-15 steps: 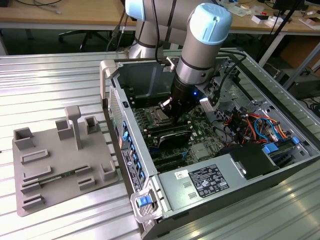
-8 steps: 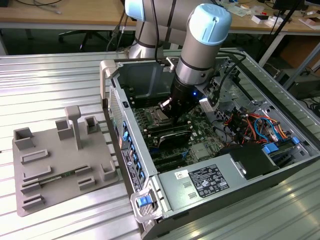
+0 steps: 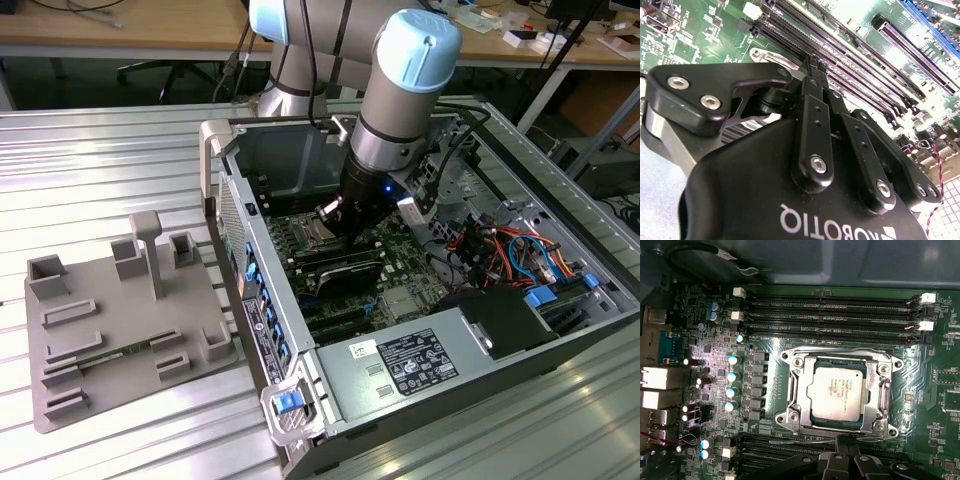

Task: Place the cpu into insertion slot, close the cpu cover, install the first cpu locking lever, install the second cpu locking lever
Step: 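Install the second cpu locking lever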

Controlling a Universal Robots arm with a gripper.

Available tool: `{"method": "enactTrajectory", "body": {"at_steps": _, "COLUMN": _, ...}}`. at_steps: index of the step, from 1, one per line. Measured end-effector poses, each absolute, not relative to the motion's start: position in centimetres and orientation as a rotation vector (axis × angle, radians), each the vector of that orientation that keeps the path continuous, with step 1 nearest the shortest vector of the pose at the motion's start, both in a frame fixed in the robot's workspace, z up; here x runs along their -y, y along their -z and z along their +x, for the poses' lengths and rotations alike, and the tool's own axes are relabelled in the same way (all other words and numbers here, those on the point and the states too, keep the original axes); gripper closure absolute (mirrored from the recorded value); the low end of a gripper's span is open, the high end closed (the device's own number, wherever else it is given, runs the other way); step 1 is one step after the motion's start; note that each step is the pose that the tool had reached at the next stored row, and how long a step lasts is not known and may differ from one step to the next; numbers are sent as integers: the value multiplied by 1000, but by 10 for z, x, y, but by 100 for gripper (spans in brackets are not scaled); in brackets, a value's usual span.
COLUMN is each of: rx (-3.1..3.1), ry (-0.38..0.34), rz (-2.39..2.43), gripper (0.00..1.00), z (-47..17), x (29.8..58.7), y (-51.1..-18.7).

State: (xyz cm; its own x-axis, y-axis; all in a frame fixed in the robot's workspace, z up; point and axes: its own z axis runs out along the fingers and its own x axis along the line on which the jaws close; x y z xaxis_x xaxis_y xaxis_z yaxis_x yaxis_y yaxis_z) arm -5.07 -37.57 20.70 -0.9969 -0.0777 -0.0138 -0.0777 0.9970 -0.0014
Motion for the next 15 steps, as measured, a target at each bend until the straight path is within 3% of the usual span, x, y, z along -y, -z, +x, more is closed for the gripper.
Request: {"method": "enactTrajectory", "body": {"at_steps": 15, "rx": -3125, "ry": 1, "rz": -122, "gripper": 89, "z": -51, "x": 376, "y": -205}}
